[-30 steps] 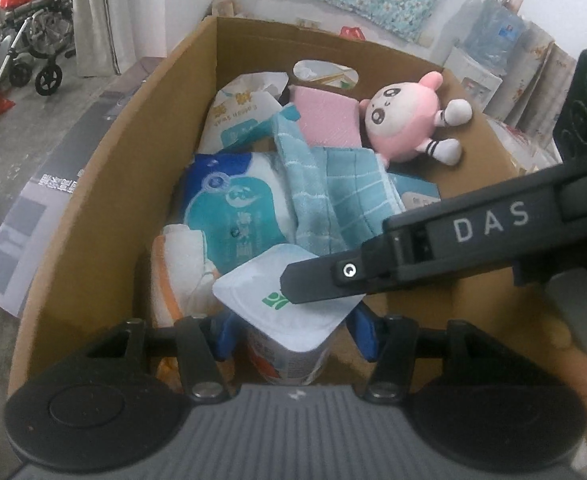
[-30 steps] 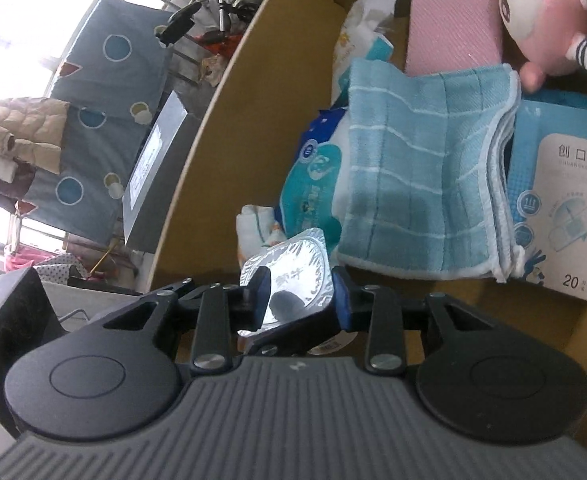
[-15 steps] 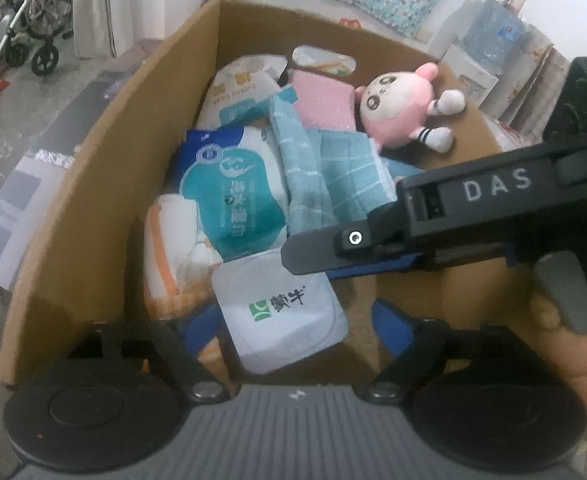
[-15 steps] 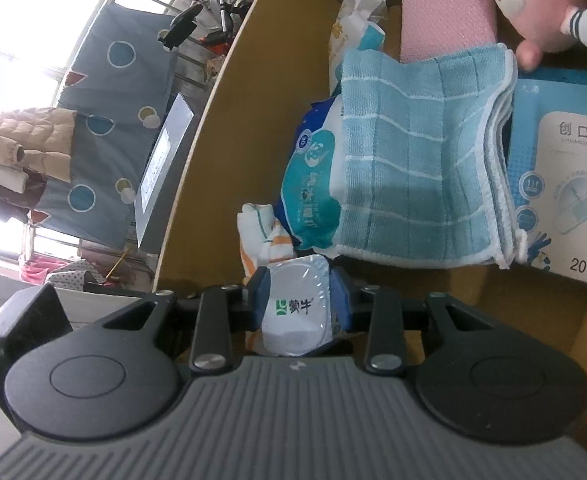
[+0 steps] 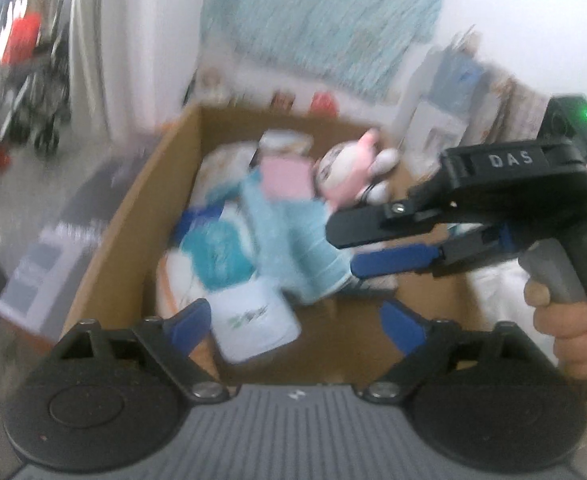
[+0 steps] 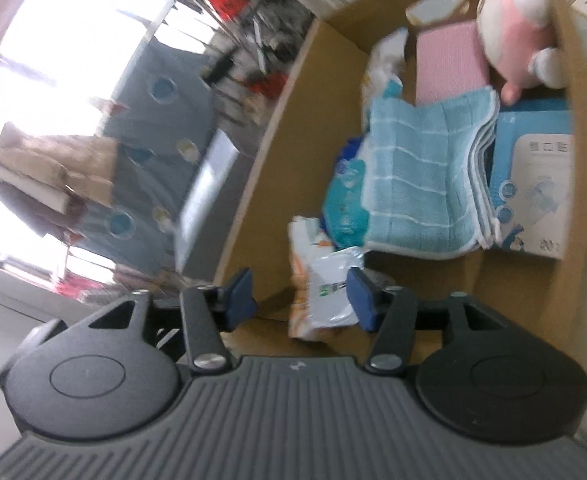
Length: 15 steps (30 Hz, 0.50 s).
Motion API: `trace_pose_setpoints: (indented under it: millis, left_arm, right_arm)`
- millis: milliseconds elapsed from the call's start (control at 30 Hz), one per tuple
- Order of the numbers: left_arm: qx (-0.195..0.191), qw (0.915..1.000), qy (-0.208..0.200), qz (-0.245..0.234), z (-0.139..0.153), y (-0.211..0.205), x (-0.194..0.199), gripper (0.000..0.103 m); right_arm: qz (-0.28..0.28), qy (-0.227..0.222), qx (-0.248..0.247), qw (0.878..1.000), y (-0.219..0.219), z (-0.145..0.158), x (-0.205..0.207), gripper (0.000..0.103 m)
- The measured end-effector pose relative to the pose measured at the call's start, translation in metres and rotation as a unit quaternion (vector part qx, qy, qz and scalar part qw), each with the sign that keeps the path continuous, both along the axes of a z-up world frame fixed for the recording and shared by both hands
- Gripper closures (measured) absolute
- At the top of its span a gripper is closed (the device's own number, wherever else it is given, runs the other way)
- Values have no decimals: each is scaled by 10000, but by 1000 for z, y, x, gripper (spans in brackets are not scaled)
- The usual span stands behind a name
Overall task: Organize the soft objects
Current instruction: 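Move the right gripper back to the green floral cloth on the mat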
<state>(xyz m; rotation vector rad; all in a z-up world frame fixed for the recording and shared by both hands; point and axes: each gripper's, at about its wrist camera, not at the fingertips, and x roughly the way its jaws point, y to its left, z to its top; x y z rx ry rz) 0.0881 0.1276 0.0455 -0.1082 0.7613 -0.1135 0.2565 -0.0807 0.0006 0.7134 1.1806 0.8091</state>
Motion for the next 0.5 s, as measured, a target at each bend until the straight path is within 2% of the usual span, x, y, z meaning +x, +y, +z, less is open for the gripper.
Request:
trace_pose_setpoints:
  millis: [100,200,367,500]
  left_arm:
    - [209,9979,-551,-269,12,-22,-19,6]
    - [130,9937,-874,-692,20,-50,-30,5]
    - [-196,9817,-1034,-1588,18,-107,-39,4]
    - [-289,9681,-1072,-2247,6,-167,-40,4]
  right_arm:
    - [-281,-186,490,9982,-35,10,-30,41]
    - [-611,-408,909,9931,-76,16,-63,36]
    - [-1585,-756,1110,9782,-161,15,-122,31]
    - [-2537,-911,1072,9570,-226,9,-173,30]
